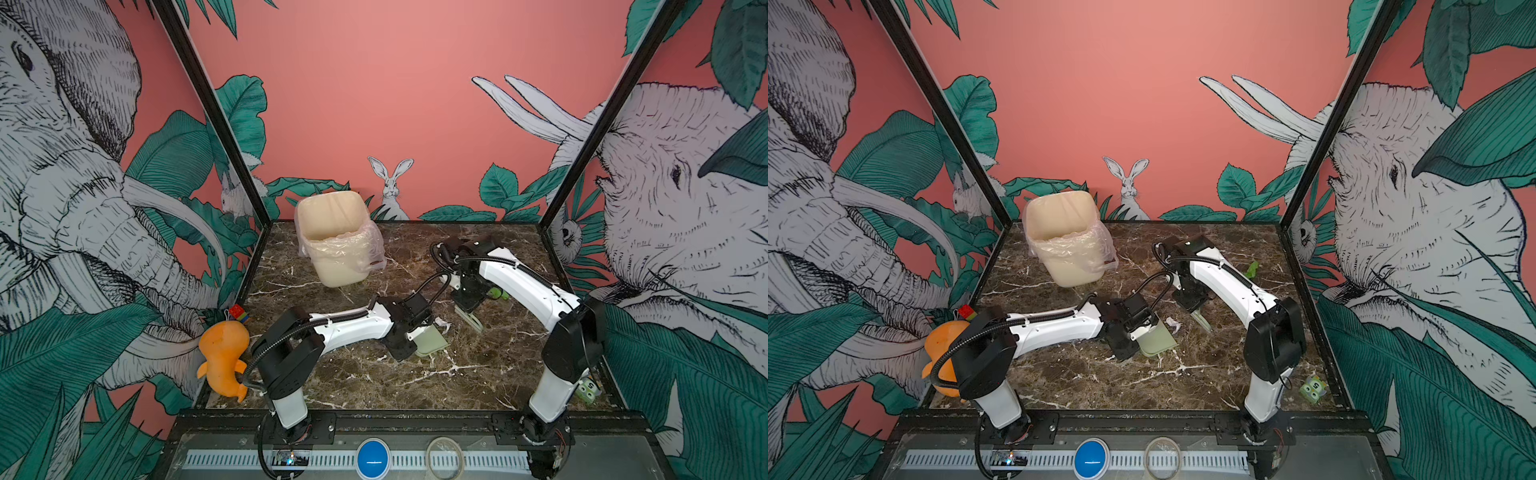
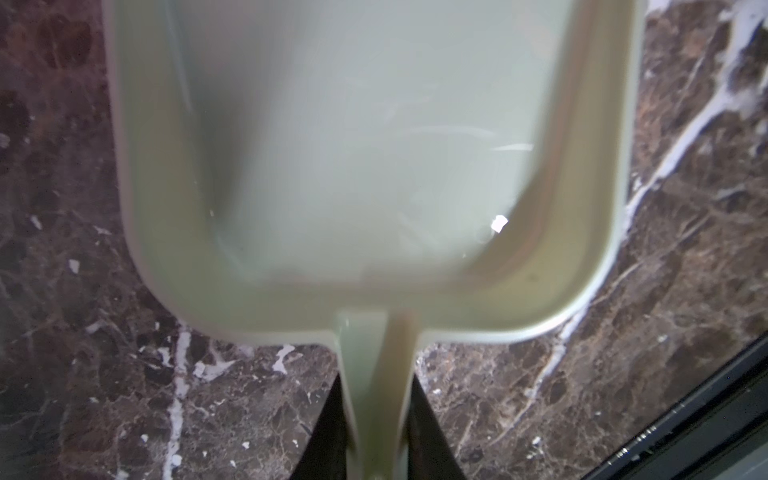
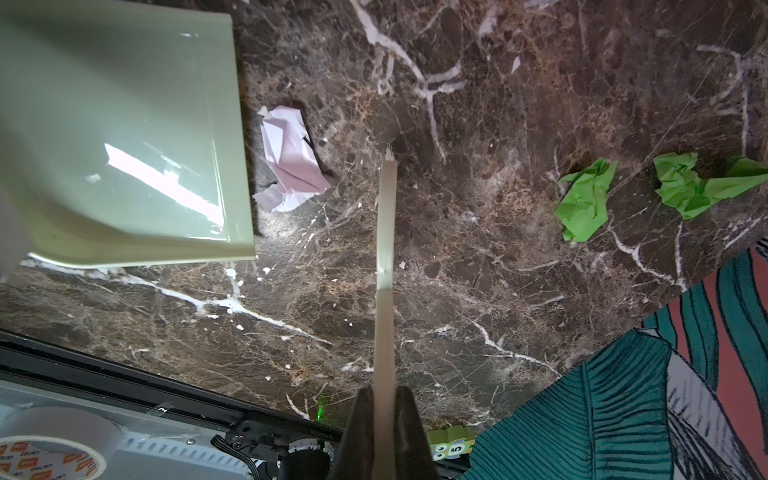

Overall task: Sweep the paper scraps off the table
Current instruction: 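Sweep the white paper scrap into the dustpan with the right brush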

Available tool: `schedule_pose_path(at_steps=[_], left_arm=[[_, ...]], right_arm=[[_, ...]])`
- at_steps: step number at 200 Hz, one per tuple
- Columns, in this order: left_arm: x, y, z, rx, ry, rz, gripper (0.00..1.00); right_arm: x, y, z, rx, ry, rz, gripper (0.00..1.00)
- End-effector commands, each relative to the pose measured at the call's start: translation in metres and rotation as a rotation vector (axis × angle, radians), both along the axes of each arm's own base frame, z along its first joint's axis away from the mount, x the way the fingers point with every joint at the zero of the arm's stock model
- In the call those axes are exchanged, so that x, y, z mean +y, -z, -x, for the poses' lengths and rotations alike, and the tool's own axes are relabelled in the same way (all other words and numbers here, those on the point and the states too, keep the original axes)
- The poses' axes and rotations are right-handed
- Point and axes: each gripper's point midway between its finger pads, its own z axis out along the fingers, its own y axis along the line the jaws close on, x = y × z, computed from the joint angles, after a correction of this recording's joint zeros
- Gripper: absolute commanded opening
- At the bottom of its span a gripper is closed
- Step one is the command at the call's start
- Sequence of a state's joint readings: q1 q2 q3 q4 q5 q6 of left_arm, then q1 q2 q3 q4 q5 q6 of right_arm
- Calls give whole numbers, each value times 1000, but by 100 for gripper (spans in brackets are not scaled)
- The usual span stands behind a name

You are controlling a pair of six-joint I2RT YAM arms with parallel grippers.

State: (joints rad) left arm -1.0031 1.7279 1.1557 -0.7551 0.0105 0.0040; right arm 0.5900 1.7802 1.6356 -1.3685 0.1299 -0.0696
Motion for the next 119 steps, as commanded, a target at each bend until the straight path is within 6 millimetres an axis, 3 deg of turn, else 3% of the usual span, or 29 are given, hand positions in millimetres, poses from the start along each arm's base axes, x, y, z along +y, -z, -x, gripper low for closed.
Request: schedule_pose_path(at_steps=[1,119], left_arm=[[-1,-5,-2,-14,25,-21,17],[1,4,1,12,30,-55,17]], right_arm=[[10,0,-1,10,18,-34,0],[18,-1,1,1,26,-49,0]])
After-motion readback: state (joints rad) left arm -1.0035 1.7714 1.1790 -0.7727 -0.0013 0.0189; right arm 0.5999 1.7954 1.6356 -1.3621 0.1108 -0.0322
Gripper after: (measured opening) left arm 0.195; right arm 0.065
